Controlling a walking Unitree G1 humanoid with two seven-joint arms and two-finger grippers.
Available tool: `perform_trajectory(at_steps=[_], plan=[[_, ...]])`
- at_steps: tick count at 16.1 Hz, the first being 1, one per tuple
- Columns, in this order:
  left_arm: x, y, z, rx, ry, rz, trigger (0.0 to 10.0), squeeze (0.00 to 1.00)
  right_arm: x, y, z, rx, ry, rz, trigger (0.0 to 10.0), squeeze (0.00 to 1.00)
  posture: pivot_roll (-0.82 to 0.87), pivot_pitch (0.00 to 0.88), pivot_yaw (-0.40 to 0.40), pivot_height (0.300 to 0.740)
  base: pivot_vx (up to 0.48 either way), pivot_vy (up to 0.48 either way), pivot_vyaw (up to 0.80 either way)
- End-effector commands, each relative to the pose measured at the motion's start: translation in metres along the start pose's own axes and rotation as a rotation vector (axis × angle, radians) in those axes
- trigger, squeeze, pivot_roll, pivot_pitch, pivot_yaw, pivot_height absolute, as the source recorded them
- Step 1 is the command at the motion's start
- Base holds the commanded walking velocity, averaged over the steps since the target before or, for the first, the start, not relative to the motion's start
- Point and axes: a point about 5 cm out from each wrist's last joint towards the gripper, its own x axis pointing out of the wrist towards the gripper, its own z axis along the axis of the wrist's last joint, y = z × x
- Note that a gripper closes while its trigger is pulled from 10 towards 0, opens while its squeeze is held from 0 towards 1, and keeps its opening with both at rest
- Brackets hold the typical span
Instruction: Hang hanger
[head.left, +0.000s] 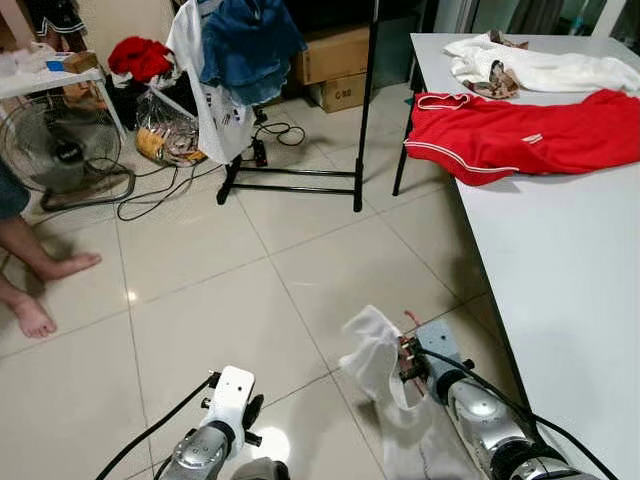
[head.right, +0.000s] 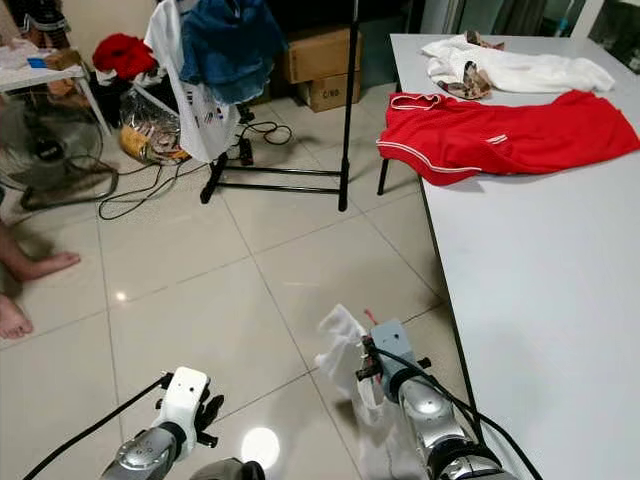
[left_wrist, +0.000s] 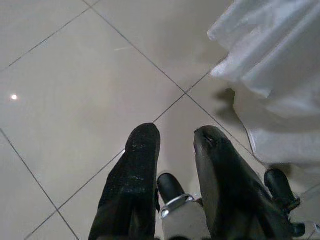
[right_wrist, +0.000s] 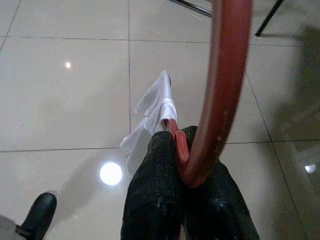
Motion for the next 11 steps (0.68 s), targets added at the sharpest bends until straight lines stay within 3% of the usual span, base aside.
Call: perform_trajectory(at_steps=[1,3,8,11], plan=[[0.0,0.007,0.004,-0.068,-0.026,0.036,10.0,0.0,0.001,0.004,0.002,-0.016,-0.016,0.024,10.0,0.0,-0.08,0.0,0.066,0.736,0.0,0.0,0.0],[-0.001,0.007,-0.001,-0.055,-0.002,0.031,10.0,0.0,0.002,0.003,0.006,0.009,-0.032,0.018,10.0,0.0,-0.07,0.0,0.059,0.736,0.0,0.0,0.0],[-0.001,0.003,-0.001,-0.051,-0.008,0.026,10.0,0.0,0.001,0.009,0.0,-0.029,-0.011,0.063,10.0,0.0,-0.03,0.0,0.053,0.736,0.0,0.0,0.0],[-0.005,0.013,-0.005,-0.07,-0.001,0.069,10.0,0.0,0.003,0.013,0.005,-0.037,-0.029,0.078,10.0,0.0,-0.02,0.0,0.051,0.736,0.0,0.0,0.0]])
